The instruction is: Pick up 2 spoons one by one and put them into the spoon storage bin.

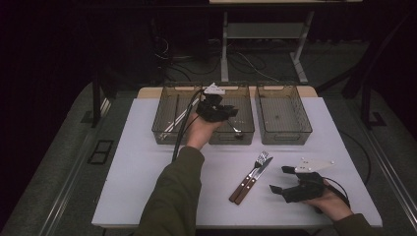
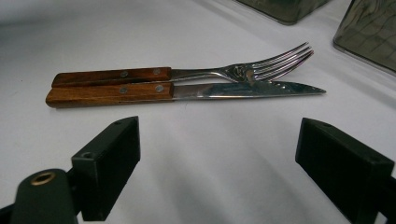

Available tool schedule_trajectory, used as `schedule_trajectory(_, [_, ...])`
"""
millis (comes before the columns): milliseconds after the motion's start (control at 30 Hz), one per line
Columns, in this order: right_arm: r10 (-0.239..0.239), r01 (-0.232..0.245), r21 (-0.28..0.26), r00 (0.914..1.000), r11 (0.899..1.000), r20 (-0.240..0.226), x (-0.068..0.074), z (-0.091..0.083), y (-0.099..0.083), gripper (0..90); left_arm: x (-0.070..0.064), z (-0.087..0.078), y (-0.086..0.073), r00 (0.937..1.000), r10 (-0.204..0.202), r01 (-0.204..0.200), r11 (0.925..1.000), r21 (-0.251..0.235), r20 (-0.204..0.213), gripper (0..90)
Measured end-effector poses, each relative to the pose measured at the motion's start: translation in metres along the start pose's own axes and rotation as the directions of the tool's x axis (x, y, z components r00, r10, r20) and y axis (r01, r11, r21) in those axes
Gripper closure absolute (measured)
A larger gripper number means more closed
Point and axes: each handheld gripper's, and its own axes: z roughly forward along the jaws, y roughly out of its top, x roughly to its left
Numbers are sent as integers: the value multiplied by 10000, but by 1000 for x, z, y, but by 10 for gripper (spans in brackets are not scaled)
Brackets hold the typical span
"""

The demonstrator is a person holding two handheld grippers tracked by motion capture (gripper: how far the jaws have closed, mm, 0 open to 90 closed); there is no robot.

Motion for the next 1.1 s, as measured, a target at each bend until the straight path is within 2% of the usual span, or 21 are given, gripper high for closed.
schedule_trajectory(100, [-8, 8, -24, 10000, 10000, -17, 0, 0, 0, 136, 5, 10, 10, 9999, 8, -8, 10000, 21, -128, 727])
schedule_trajectory(200, [-37, 37, -39, 10000, 10000, -11, 0, 0, 0, 136, 10, 20, 16, 9997, -164, 162, 9998, -117, -196, 723])
schedule_trajectory(233, [-39, 39, -41, 10000, 10000, -14, 0, 0, 0, 136, 12, 24, 17, 9982, -342, 335, 9993, -139, -499, 714])
schedule_trajectory(267, [-61, 61, -48, 10000, 10000, -25, 0, -1, 0, 136, 13, 27, 18, 9961, -477, 470, 9988, -119, -746, 624])
schedule_trajectory(300, [-60, 60, -52, 10000, 10000, -29, 0, -1, 1, 136, 14, 30, 17, 9941, -641, 634, 9979, -108, -879, 422])
schedule_trajectory(333, [-63, 63, -74, 10000, 10000, -44, 0, -1, 1, 136, 15, 30, 16, 9943, -592, 588, 9982, -65, -889, 385])
schedule_trajectory(433, [-83, 82, -115, 9999, 9999, -62, 0, -2, 1, 136, 12, 29, 14, 9969, -320, 325, 9995, 62, -724, 360])
schedule_trajectory(633, [-103, 103, -79, 9999, 9999, -42, 0, -1, 2, 136, 6, 22, 3, 9992, -279, 282, 9995, 113, -285, 322])
schedule_trajectory(733, [-107, 107, -42, 9999, 9999, -49, 0, 0, 2, 136, 2, 17, -4, 9997, -112, 115, 9998, 139, -211, 308])
schedule_trajectory(833, [-125, 125, -34, 9999, 9999, -41, 0, 0, 2, 136, -2, 9, -13, 10000, -56, 57, 9999, 156, -35, 275])
schedule_trajectory(967, [-115, 115, -33, 9999, 9999, -38, -1, 0, 2, 136, -9, -3, -26, 9995, 303, -303, 9989, 364, 5, 260])
schedule_trajectory(1100, [-119, 119, -11, 9999, 9999, -17, -1, 0, 1, 136, -16, -16, -39, 9988, 456, -462, 9985, 297, 189, 254])
